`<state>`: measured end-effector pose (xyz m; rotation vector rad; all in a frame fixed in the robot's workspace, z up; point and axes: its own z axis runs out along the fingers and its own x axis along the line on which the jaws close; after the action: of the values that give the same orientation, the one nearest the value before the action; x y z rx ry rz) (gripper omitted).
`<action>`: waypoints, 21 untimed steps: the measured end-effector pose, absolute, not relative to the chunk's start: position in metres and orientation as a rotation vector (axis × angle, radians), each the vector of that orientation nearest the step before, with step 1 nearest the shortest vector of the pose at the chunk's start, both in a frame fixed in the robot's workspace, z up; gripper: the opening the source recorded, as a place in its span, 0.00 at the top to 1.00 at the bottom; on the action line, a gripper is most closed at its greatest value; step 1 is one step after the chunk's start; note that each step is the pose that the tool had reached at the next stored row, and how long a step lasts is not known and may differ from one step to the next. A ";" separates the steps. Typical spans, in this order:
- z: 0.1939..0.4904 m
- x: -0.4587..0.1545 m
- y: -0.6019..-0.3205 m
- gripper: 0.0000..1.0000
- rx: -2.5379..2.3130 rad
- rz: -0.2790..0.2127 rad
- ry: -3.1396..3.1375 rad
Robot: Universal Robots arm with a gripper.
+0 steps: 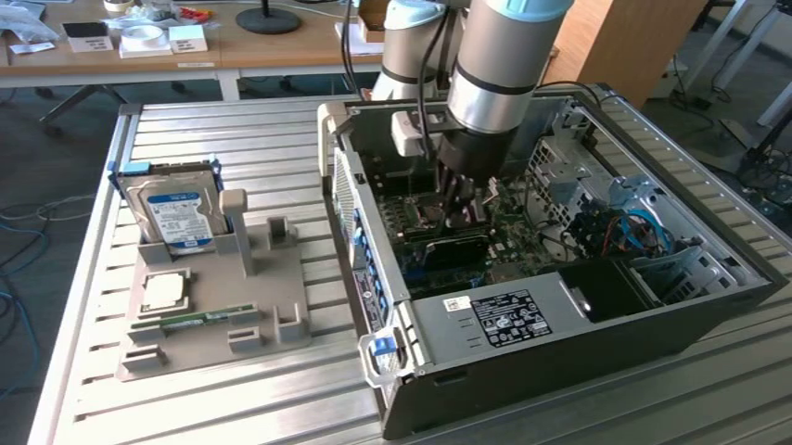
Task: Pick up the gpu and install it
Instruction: 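Press down on the gpu until it lock into place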
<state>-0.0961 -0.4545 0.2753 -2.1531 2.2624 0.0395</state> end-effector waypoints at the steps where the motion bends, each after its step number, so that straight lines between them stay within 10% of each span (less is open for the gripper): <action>1: 0.278 -0.096 -0.455 0.89 -2.153 0.039 2.262; 21: 0.336 -0.096 -0.455 0.89 -2.153 0.039 2.262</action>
<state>-0.0961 -0.4545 0.3358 -2.1531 2.2624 0.0395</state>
